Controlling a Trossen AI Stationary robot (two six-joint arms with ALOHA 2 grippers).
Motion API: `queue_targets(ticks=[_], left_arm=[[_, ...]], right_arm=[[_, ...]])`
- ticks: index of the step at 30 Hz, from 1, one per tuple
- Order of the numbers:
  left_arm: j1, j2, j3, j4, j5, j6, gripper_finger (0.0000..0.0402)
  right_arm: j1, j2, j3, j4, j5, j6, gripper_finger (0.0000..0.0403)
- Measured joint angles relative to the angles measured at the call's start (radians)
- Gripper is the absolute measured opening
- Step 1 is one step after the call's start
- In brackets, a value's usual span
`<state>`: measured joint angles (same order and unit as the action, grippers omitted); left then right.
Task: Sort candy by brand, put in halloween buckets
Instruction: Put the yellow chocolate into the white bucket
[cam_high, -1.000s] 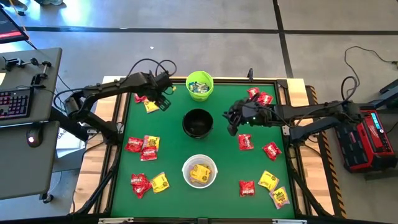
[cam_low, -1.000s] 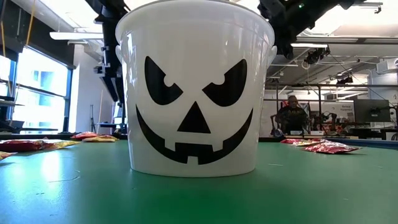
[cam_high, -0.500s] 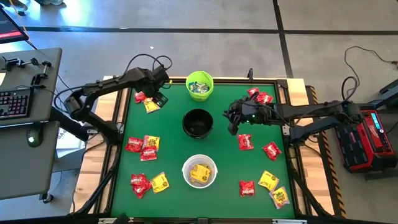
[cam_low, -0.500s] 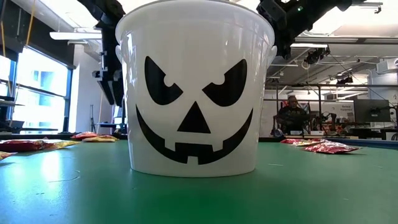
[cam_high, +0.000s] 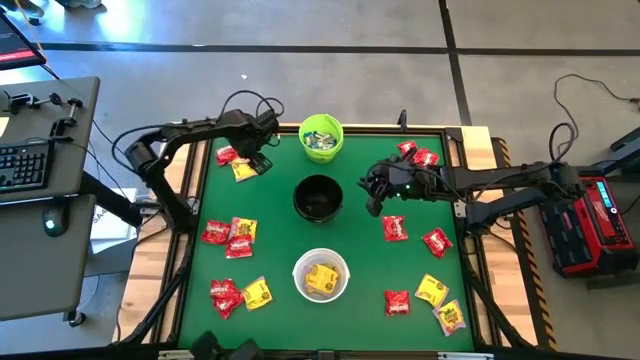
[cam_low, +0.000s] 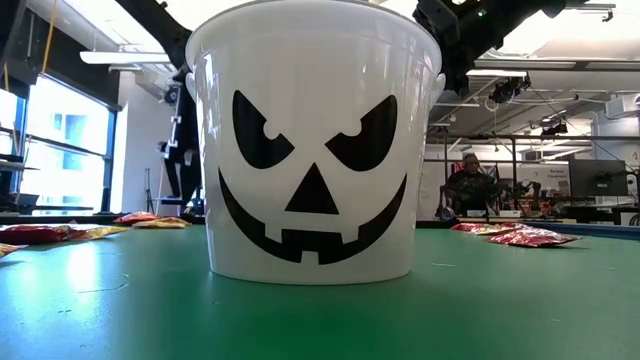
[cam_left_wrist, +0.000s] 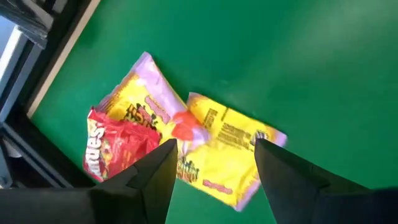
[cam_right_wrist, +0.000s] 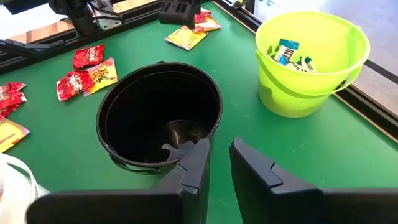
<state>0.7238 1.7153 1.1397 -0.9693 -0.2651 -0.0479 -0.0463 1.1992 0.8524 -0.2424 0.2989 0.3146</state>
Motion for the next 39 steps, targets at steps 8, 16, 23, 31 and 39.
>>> queue_targets(ticks=[8,16,23,31,39], left_arm=[[0.05,0.089,0.0,-0.004,-0.026,-0.047,0.021],[0.08,0.142,0.0,0.01,-0.033,-0.041,0.0209],[0.093,0.143,0.0,0.021,-0.019,0.018,0.018],[0.095,0.145,0.0,0.002,0.055,0.058,0.0074],[0.094,0.097,0.0,-0.006,0.057,0.08,0.0003]], right_arm=[[0.0,0.0,0.0,0.0,0.032,-0.001,0.0053],[0.0,0.0,0.0,-0.003,0.04,-0.001,0.0053],[0.0,0.0,0.0,-0.004,0.046,-0.001,0.0053],[0.0,0.0,0.0,-0.004,0.047,-0.001,0.0053],[0.0,0.0,0.0,-0.004,0.047,-0.001,0.0053]])
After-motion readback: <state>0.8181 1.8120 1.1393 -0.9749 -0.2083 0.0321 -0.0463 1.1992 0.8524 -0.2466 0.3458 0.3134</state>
